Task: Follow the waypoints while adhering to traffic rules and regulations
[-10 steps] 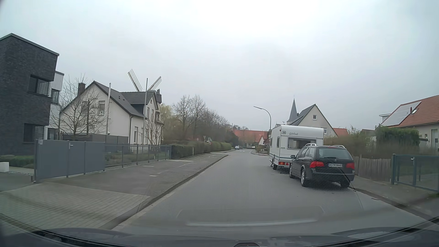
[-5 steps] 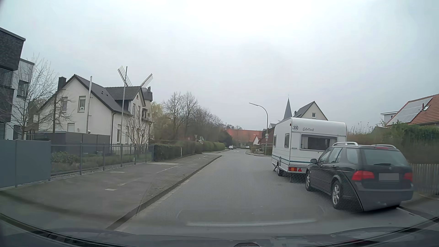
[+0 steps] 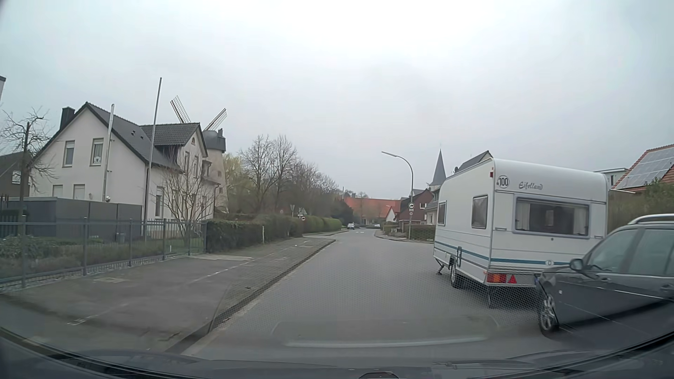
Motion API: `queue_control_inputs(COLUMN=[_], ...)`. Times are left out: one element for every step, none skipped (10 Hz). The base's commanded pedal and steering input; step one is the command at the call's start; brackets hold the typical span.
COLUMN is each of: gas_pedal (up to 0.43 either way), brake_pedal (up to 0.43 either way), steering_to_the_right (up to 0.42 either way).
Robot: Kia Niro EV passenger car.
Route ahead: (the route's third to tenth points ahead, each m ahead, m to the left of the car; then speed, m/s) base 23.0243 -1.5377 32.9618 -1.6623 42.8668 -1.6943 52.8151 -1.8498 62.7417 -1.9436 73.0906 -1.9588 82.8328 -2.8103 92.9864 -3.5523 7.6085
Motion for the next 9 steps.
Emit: queue_control_inputs(gas_pedal=[0.157, 0.157, 0.157, 0.157, 0.157, 0.157, 0.15, 0.15, 0.15], brake_pedal=[0.0, 0.0, 0.0, 0.0, 0.0, 0.0, 0.0, 0.0, 0.0], steering_to_the_right=[0.012, 0.014, 0.015, 0.018, 0.023, 0.026, 0.026, 0.027, 0.027])
